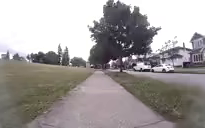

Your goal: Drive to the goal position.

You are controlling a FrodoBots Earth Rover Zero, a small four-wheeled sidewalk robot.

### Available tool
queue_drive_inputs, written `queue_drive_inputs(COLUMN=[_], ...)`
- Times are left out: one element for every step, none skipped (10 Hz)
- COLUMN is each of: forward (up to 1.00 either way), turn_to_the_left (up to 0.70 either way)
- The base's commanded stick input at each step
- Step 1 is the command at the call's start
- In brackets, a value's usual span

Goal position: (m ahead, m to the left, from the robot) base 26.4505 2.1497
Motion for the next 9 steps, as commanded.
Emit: queue_drive_inputs(forward=[0.70, 0.70, 0.70, 0.70, 0.70, 0.70, 0.70, 0.70, 0.70], turn_to_the_left=[0.00, 0.00, 0.00, 0.00, 0.00, 0.00, 0.00, 0.00, 0.00])
